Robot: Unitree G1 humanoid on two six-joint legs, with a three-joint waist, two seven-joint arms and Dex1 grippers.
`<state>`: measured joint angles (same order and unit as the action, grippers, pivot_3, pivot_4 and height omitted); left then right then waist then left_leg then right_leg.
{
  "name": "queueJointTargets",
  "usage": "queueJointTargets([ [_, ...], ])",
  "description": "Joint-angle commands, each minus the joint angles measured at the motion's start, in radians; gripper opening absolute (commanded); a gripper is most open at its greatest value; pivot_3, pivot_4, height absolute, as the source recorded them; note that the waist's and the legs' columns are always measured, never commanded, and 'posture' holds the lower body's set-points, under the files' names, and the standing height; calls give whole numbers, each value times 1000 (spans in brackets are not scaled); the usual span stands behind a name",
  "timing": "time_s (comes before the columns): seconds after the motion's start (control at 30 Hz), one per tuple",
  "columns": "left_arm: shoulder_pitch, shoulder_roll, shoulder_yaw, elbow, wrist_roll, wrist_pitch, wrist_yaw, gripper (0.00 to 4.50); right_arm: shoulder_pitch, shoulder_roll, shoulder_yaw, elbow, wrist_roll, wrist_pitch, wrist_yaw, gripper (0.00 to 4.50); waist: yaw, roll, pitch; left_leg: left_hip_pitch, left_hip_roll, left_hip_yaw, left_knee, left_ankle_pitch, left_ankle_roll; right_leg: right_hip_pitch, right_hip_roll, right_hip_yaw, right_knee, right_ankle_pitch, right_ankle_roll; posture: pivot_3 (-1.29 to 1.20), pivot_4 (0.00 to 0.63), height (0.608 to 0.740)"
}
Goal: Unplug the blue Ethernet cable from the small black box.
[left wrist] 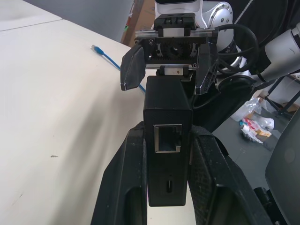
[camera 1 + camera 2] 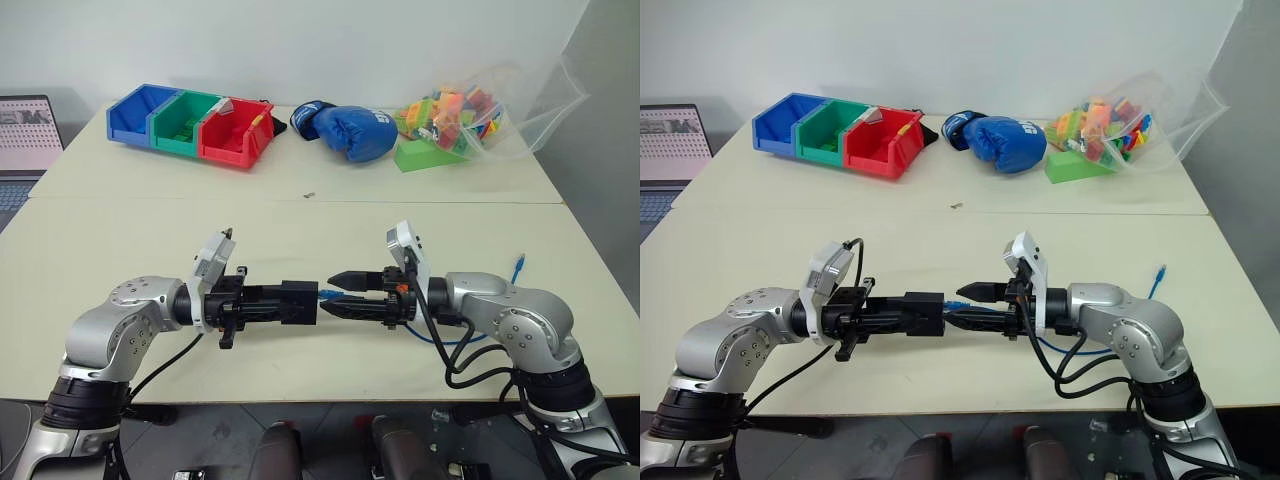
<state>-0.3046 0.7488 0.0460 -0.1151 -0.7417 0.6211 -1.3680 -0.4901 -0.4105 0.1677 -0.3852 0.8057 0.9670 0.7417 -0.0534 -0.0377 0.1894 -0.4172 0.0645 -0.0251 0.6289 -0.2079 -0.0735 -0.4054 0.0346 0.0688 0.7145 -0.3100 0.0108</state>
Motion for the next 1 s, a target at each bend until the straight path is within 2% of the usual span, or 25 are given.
queueJointTargets([
  [0.03, 3, 13, 18, -19, -2, -18, -15, 780, -18, 7, -3, -11, -3, -24, 11, 2858, 0, 0, 0, 0, 0, 0, 0, 0, 0, 0, 0, 0, 0, 0, 0, 0, 150, 740],
  [0.17, 3, 10, 20, -21, -4, -17, -10, 780, -18, -3, 16, -11, -22, -34, 22, 2858, 0, 0, 0, 0, 0, 0, 0, 0, 0, 0, 0, 0, 0, 0, 0, 0, 150, 740],
  [0.27, 4, 10, 17, -24, -2, -18, -10, 780, -18, 2, 19, -11, -27, -35, 22, 2377, 0, 0, 0, 0, 0, 0, 0, 0, 0, 0, 0, 0, 0, 0, 0, 0, 150, 740],
  [0.33, 5, 10, 15, -26, -1, -19, -10, 780, -19, 7, 17, -7, -28, -34, 22, 1822, 0, 0, 0, 0, 0, 0, 0, 0, 0, 0, 0, 0, 0, 0, 0, 0, 150, 740],
  [0.43, 8, 11, 15, -29, 0, -19, -9, 780, -19, 8, 17, -8, -31, -31, 24, 1336, 0, 0, 0, 0, 0, 0, 0, 0, 0, 0, 0, 0, 0, 0, 0, 0, 150, 740],
  [0.53, 8, 10, 15, -31, 1, -19, -7, 780, -20, 1, 23, -9, -40, -34, 30, 610, 0, 0, 0, 0, 0, 0, 0, 0, 0, 0, 0, 0, 0, 0, 0, 0, 150, 740],
  [0.63, 6, 6, 14, -32, 2, -17, -3, 780, -21, 0, 26, -9, -45, -37, 33, 86, 0, 0, 0, 0, 0, 0, 0, 0, 0, 0, 0, 0, 0, 0, 0, 0, 150, 740],
  [1.0, 6, 4, 25, -32, -7, -7, 3, 780, -18, -21, 30, 4, -74, -47, 53, 62, -1, 0, 0, 0, 0, 0, 0, 0, 0, 0, 0, 0, 0, 0, 0, 0, 150, 740],
])
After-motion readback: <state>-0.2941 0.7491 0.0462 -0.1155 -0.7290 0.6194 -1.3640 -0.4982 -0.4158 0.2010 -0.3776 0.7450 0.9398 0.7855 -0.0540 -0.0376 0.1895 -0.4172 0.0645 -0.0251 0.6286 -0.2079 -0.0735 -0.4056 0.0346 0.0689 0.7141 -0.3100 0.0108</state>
